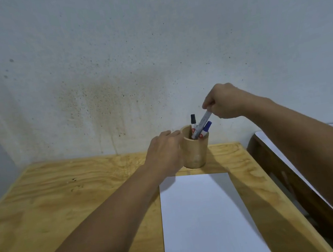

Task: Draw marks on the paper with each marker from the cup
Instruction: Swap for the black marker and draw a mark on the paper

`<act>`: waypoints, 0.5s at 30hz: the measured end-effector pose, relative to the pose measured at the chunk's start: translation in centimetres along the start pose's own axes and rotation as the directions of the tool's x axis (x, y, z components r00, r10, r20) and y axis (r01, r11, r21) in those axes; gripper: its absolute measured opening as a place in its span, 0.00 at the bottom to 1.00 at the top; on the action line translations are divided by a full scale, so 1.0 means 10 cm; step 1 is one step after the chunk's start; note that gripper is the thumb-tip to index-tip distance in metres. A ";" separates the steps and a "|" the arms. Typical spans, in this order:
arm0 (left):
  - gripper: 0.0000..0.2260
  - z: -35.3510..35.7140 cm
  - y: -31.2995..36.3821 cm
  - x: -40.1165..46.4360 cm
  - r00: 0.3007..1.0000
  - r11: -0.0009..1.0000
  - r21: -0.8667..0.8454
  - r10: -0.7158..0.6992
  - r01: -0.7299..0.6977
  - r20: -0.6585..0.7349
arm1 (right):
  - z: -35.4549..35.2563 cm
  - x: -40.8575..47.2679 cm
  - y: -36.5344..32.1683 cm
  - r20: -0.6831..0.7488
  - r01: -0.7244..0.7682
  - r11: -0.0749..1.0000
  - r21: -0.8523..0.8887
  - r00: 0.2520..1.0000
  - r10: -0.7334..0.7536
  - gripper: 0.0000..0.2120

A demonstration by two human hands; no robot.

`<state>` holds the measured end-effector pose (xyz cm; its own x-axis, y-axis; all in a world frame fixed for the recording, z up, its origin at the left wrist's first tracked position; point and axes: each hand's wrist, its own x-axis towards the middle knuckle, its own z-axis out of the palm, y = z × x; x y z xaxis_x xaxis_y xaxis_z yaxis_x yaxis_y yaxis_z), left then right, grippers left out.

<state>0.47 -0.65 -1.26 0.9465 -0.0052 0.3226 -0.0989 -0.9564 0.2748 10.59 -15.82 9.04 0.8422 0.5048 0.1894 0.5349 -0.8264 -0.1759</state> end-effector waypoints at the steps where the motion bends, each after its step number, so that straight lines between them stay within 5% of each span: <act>1: 0.23 -0.02 0.00 0.01 1.000 1.000 0.003 -0.004 0.004 0.015 | 0.06 0.03 0.00 0.003 0.008 1.000 0.013 1.000 -0.008 0.13; 7: 0.24 -0.04 -0.04 0.03 0.997 0.992 -0.112 -0.052 0.058 0.059 | 0.40 0.10 -0.03 -0.064 -0.056 0.970 0.235 0.995 0.073 0.20; 15: 0.30 -0.01 -0.08 0.03 0.996 0.991 -0.112 -0.063 0.070 0.062 | 0.59 0.19 -0.10 -0.028 -0.265 0.923 0.278 0.959 0.283 0.10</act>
<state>0.80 0.11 -1.30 0.9681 0.0372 0.2478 -0.0663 -0.9158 0.3962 12.06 -12.55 3.89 0.9570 0.2430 0.1586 0.2899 -0.8274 -0.4811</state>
